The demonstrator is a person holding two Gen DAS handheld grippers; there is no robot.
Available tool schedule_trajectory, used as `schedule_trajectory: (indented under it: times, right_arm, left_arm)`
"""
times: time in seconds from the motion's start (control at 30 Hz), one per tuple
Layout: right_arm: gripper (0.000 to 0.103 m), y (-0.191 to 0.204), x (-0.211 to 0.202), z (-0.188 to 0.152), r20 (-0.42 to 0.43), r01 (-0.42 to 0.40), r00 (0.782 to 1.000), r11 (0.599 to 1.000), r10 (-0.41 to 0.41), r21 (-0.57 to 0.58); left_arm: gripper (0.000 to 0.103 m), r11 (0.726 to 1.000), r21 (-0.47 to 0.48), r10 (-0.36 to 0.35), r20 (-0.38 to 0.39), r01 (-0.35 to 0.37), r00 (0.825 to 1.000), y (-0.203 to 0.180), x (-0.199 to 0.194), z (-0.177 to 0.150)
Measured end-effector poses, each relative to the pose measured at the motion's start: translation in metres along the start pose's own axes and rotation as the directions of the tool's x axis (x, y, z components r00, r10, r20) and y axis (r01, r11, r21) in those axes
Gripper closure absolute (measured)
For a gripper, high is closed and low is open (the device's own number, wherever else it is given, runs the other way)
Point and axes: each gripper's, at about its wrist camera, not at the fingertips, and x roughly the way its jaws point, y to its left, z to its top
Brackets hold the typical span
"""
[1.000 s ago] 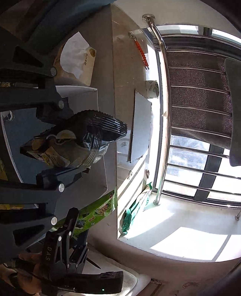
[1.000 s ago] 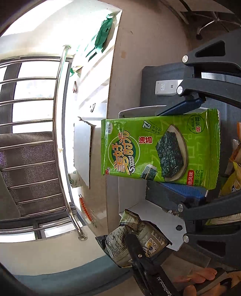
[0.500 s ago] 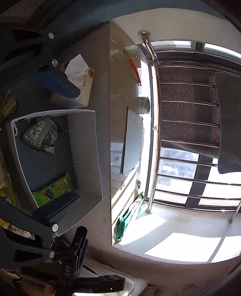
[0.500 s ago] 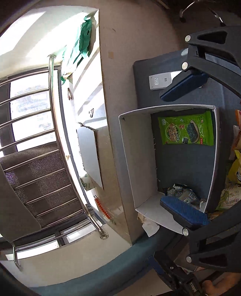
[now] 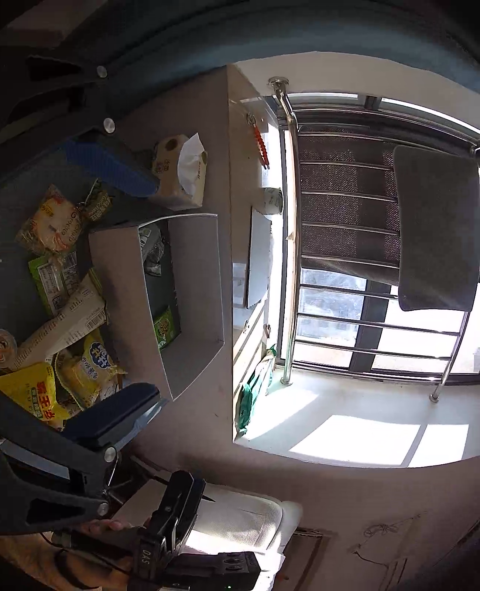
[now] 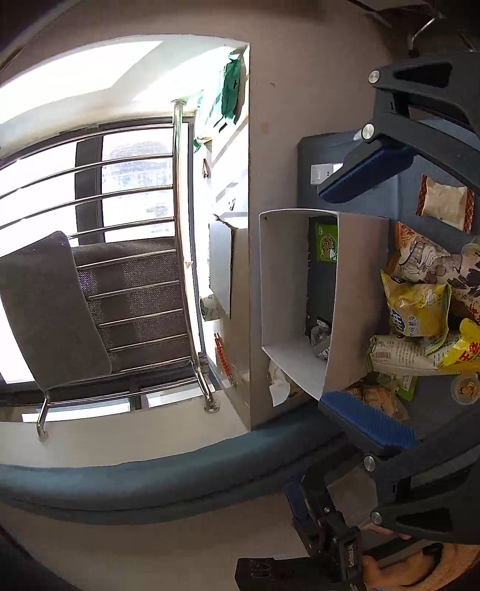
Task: Organize snacks
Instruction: 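Lift both open tools out of the white box back toward the pile, then grasp the cream pastry packet with the right tool while the left tool grasps the round bread bag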
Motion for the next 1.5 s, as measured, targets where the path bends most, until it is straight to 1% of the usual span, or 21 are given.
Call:
schedule_trajectory:
  times: [0.07,0.17,0.23,0.3,0.43,0.53,0.6,0.7,0.8,0.87,0.93,0.97,1.0,1.03,1.1,1.2,1.3,1.37,1.4,1.47,1.5]
  right_arm:
    - [0.000,0.005,-0.020,-0.019,0.016,0.002,1.000,1.000,-0.002,-0.013]
    - [0.000,0.009,-0.047,-0.051,0.013,0.042,0.999,0.999,-0.041,-0.024]
    - [0.000,0.010,-0.065,-0.070,0.024,0.074,0.997,0.997,-0.073,-0.015]
    - [0.000,0.007,-0.081,-0.091,0.023,0.086,0.996,0.996,-0.086,-0.001]
    - [0.000,-0.004,-0.089,-0.127,-0.067,0.106,0.992,0.994,-0.105,0.012]
    - [0.000,-0.019,-0.084,-0.148,-0.128,0.113,0.986,0.991,-0.103,0.070]
    - [0.000,-0.030,-0.075,-0.156,-0.165,0.098,0.983,0.988,-0.078,0.117]
    - [0.000,-0.048,-0.059,-0.159,-0.209,0.153,0.971,0.976,-0.120,0.154]
    - [0.000,-0.067,-0.039,-0.154,-0.226,0.154,0.968,0.971,-0.111,0.184]
    - [0.000,-0.077,-0.019,-0.151,-0.262,0.174,0.957,0.969,-0.125,0.174]
    - [0.000,-0.083,0.003,-0.146,-0.310,0.211,0.938,0.966,-0.157,0.148]
    - [0.000,-0.085,0.013,-0.144,-0.308,0.195,0.940,0.972,-0.146,0.134]
    - [0.000,-0.087,0.023,-0.142,-0.321,0.194,0.936,0.974,-0.148,0.118]
    - [0.000,-0.089,0.033,-0.140,-0.336,0.215,0.926,0.971,-0.170,0.100]
    - [0.000,-0.094,0.049,-0.135,-0.333,0.242,0.921,0.966,-0.200,0.088]
    - [0.000,-0.105,0.074,-0.130,-0.383,0.263,0.901,0.958,-0.203,0.111]
    - [0.000,-0.109,0.097,-0.129,-0.425,0.288,0.876,0.955,-0.229,0.079]
    - [0.000,-0.108,0.109,-0.130,-0.438,0.289,0.864,0.957,-0.249,0.026]
    - [0.000,-0.107,0.115,-0.132,-0.454,0.291,0.853,0.957,-0.258,0.003]
    - [0.000,-0.109,0.119,-0.133,-0.463,0.263,0.856,0.965,-0.231,0.005]
    - [0.000,-0.112,0.122,-0.134,-0.477,0.255,0.852,0.967,-0.216,0.019]
  left_arm:
    - [0.000,1.000,-0.013,-0.010,0.011,0.010,1.000,-0.003,-0.018,-0.014]
    - [0.000,0.998,-0.051,-0.026,0.021,0.027,0.999,-0.004,-0.042,-0.039]
    - [0.000,0.997,-0.075,-0.013,0.026,0.015,1.000,-0.004,-0.055,-0.057]
    - [0.000,0.997,-0.079,-0.010,0.009,0.011,1.000,-0.005,-0.061,-0.072]
    - [0.000,0.996,-0.084,-0.027,-0.034,0.024,0.999,-0.005,-0.064,-0.091]
    - [0.000,0.994,-0.104,-0.049,-0.050,0.044,0.998,-0.005,-0.061,-0.097]
    - [0.000,0.993,-0.105,-0.056,-0.052,0.050,0.997,-0.008,-0.058,-0.097]
    - [0.000,0.993,-0.096,-0.071,-0.053,0.066,0.996,-0.012,-0.055,-0.095]
    - [0.000,0.994,-0.082,-0.070,-0.055,0.065,0.996,-0.014,-0.055,-0.096]
    - [0.000,0.995,-0.085,-0.062,-0.057,0.057,0.996,-0.012,-0.055,-0.095]
    - [0.000,0.994,-0.088,-0.064,-0.061,0.058,0.996,-0.010,-0.055,-0.096]
    - [0.000,0.995,-0.089,-0.059,-0.059,0.054,0.996,-0.009,-0.056,-0.097]
    - [0.000,0.995,-0.091,-0.053,-0.060,0.047,0.997,-0.007,-0.056,-0.097]
    - [0.000,0.995,-0.093,-0.048,-0.064,0.042,0.997,-0.005,-0.056,-0.098]
    - [0.000,0.994,-0.103,-0.041,-0.066,0.034,0.997,0.000,-0.056,-0.100]
    - [0.000,0.992,-0.123,-0.039,-0.077,0.029,0.996,0.007,-0.055,-0.102]
    - [0.000,0.991,-0.133,-0.030,-0.085,0.019,0.996,0.011,-0.053,-0.105]
    - [0.000,0.991,-0.134,-0.026,-0.090,0.013,0.996,0.013,-0.052,-0.106]
    - [0.000,0.991,-0.134,-0.023,-0.093,0.010,0.995,0.014,-0.051,-0.107]
    - [0.000,0.991,-0.137,-0.018,-0.098,0.004,0.995,0.016,-0.050,-0.108]
    - [0.000,0.990,-0.141,-0.017,-0.099,0.003,0.995,0.017,-0.049,-0.108]
